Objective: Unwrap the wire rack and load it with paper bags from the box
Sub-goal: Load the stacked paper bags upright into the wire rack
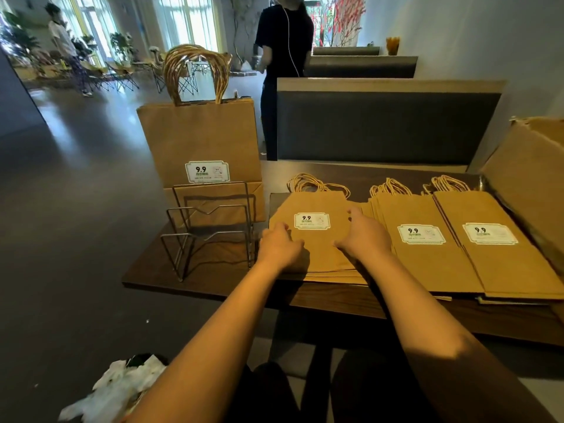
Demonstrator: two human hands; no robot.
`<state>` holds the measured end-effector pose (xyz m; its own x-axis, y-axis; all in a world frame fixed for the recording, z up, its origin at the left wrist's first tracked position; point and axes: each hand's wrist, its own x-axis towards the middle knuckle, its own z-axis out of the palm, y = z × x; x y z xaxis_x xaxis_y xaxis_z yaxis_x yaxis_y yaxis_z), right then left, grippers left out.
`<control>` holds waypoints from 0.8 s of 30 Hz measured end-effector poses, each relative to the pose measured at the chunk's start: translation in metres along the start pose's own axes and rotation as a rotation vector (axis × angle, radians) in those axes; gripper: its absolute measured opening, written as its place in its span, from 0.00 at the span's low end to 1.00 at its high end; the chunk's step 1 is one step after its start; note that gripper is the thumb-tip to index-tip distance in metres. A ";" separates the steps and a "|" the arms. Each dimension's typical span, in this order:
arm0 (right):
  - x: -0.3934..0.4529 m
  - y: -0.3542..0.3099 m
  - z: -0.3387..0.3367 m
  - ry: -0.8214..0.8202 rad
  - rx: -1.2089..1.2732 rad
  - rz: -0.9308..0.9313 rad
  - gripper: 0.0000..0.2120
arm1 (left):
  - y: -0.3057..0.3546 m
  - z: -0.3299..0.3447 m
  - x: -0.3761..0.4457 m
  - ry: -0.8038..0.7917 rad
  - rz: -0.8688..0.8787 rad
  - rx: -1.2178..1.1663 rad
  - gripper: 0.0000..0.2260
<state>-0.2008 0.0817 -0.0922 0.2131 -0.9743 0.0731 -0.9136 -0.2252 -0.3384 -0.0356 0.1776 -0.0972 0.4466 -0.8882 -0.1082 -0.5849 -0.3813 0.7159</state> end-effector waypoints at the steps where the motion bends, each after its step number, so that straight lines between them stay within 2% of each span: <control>1: 0.000 0.001 0.000 0.025 0.012 -0.009 0.40 | 0.001 -0.001 -0.001 0.005 0.008 -0.010 0.25; 4: 0.000 0.006 -0.006 0.087 0.120 0.003 0.39 | 0.004 -0.005 -0.002 0.027 0.009 -0.059 0.22; 7: 0.004 0.014 -0.014 0.058 0.462 0.137 0.41 | 0.007 -0.012 -0.005 0.078 0.025 -0.131 0.19; 11: 0.004 0.025 -0.026 -0.120 0.913 0.301 0.25 | 0.017 -0.023 -0.011 0.148 0.082 -0.238 0.18; 14: -0.005 0.023 -0.042 -0.201 0.987 0.285 0.12 | 0.027 -0.033 -0.013 0.195 0.067 -0.384 0.20; 15: -0.005 0.024 -0.046 -0.199 1.001 0.279 0.11 | 0.032 -0.037 -0.016 0.188 0.045 -0.448 0.22; 17: -0.007 0.025 -0.054 -0.180 1.051 0.269 0.12 | 0.045 -0.047 -0.020 0.122 -0.026 -0.652 0.25; 19: -0.008 0.026 -0.061 -0.172 1.111 0.250 0.12 | 0.056 -0.057 -0.023 0.037 -0.053 -0.828 0.23; 22: -0.017 0.022 -0.071 -0.154 1.204 0.228 0.13 | 0.065 -0.069 -0.024 -0.028 0.095 -0.864 0.16; 24: -0.019 0.023 -0.075 -0.220 1.288 0.228 0.16 | 0.070 -0.077 -0.028 -0.031 0.207 -0.841 0.16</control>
<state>-0.2519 0.0951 -0.0309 0.2630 -0.9406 -0.2147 0.0170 0.2270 -0.9737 -0.0368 0.1954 0.0086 0.3606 -0.9301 0.0704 0.0482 0.0940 0.9944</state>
